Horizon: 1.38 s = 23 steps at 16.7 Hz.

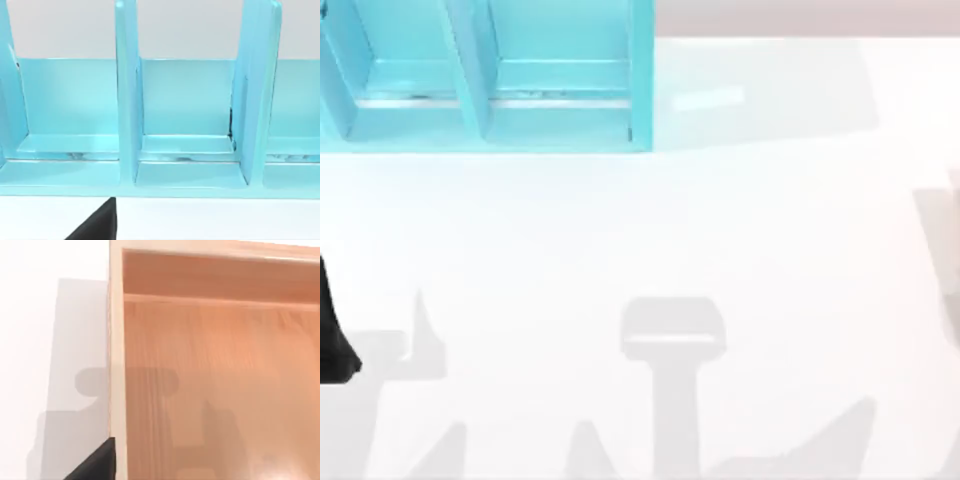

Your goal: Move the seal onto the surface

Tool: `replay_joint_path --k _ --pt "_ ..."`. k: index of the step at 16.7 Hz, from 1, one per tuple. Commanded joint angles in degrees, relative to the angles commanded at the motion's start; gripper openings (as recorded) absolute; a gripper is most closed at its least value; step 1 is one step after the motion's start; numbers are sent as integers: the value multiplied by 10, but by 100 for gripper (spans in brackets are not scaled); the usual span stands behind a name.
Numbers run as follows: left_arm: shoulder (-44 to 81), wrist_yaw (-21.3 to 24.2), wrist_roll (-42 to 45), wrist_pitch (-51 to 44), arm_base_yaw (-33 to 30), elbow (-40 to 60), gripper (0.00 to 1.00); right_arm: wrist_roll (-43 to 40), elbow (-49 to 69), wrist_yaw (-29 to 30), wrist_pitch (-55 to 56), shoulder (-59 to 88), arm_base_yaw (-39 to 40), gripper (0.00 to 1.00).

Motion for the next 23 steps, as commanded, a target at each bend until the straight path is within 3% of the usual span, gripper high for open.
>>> replay_joint_path --k 5,11,15,23 --pt "0 0 0 0 0 0 100 -77 196 0 -193 280 -80 100" --pt "0 0 0 0 0 0 100 -147 383 1 -359 510 -151 100" --pt "0 0 0 0 0 0 100 -166 438 0 -403 571 -172 100" --pt "0 0 0 0 0 0 100 -165 424 0 -385 577 -170 100"
